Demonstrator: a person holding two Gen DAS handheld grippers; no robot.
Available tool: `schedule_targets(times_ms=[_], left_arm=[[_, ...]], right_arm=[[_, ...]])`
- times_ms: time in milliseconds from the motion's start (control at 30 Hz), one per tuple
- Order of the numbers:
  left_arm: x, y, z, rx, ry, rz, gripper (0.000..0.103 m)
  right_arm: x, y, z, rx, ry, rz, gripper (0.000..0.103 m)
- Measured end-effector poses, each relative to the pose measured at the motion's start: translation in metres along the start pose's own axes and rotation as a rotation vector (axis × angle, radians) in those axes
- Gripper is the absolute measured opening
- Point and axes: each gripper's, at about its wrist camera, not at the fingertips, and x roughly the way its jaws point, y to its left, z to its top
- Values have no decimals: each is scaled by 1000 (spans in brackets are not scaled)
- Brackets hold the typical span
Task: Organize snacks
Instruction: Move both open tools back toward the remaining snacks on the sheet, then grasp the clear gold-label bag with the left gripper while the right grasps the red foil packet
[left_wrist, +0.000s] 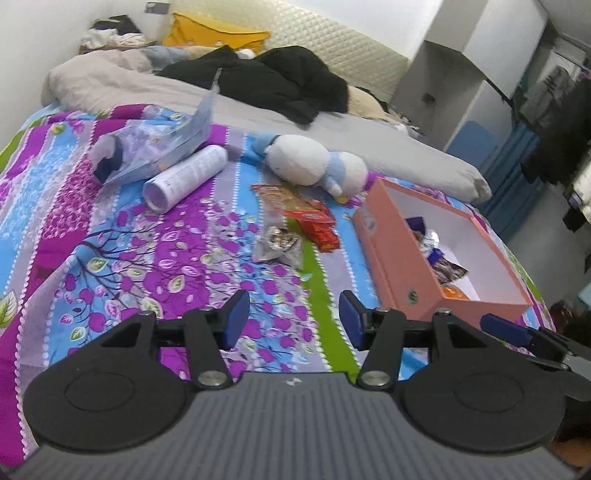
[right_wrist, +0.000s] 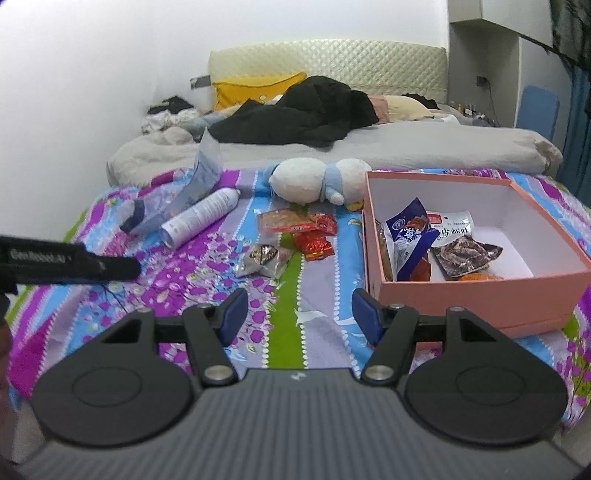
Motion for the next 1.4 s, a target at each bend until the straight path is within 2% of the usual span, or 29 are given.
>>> schedule_targets(times_ms=[267, 433, 533, 733, 800, 933, 1000, 1033, 1133, 1267, 1300, 1333, 1400], left_arm=[[43, 23, -6, -78, 3, -6, 61], [80, 32, -2, -98, 15, -28, 67], [108, 41, 6, -108, 55, -56, 67], [162, 53, 25, -12, 110, -82, 70], [182, 58, 30, -4, 125, -110, 77], [220, 59, 40, 49, 135, -142, 79], [239, 58, 45, 90, 137, -131, 86], [247, 58, 47, 106, 147, -131, 86], [267, 60, 55, 108, 171, -199, 87], [287, 58, 59, 143, 189, -191, 87], [290, 57, 59, 141, 184, -201, 88], [293, 57, 59, 133, 178, -216, 88], [299, 52, 58, 153, 183, -229, 87]], right_arm=[[40, 11, 3, -117, 32, 6, 63], [68, 18, 7, -159, 41, 11, 63], [91, 20, 15, -179, 76, 60, 63], [132, 12, 33, -138, 78, 10, 63], [151, 11, 39, -139, 84, -3, 63], [191, 10, 50, -138, 134, -10, 64], [210, 10, 57, -139, 157, -16, 64], [222, 9, 61, -127, 179, -23, 64], [248, 9, 70, -123, 220, -22, 65], [283, 5, 77, -146, 315, -12, 65], [290, 3, 78, -148, 326, -10, 67], [296, 2, 78, -148, 330, -13, 74], [307, 1, 79, -160, 345, -36, 77]])
